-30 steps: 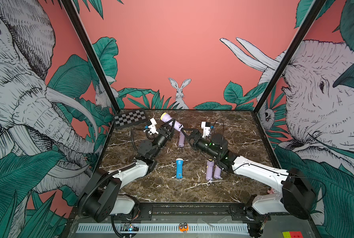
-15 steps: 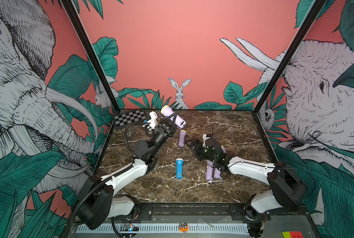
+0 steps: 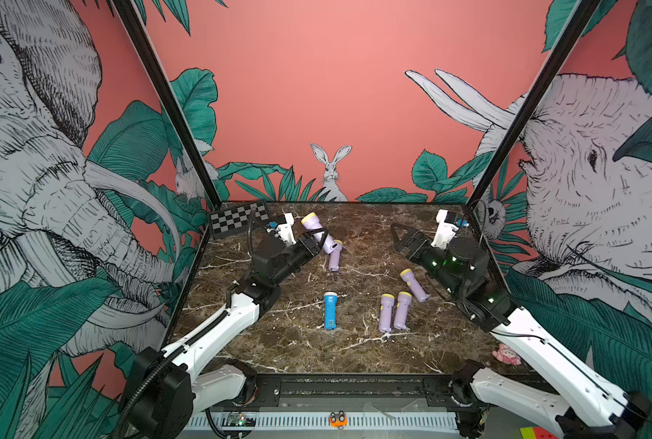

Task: Close the plug at the bottom of the flashlight
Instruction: Place the flashlight at the center of the board.

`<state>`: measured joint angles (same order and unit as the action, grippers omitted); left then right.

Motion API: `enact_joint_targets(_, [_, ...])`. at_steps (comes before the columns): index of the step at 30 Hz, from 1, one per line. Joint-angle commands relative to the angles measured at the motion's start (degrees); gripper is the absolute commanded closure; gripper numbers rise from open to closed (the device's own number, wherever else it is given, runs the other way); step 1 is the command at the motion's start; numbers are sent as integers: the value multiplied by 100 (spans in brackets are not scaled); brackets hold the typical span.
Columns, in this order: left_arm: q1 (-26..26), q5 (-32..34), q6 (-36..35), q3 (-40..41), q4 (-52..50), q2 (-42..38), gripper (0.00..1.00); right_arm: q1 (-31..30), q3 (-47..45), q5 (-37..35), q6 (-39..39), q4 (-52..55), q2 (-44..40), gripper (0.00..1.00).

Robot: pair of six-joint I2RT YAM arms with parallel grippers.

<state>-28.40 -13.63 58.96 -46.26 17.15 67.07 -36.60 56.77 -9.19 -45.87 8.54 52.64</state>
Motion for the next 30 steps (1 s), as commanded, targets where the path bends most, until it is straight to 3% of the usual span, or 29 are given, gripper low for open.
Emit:
enact_joint_targets(1, [260, 53, -1366, -674, -2718, 508, 100, 48, 188, -379, 1027, 1025, -304, 1])
enact_joint_targets(4, [284, 405, -2175, -1400, -3964, 1293, 100, 54, 437, -337, 1500, 1466, -503, 1])
enact_joint_targets(11, [294, 1179, -3335, -2872, -5546, 3006, 100, 56, 577, 152, 1816, 2001, -740, 1])
enact_joint_targets(18, [297, 1694, -3838, -4080, -6402, 4404, 100, 56, 458, 409, 1866, 2108, -852, 1])
enact_joint_targets(30, [280, 1976, -4140, -5754, -7076, 5875, 100, 56, 304, 621, 1871, 2007, -877, 1])
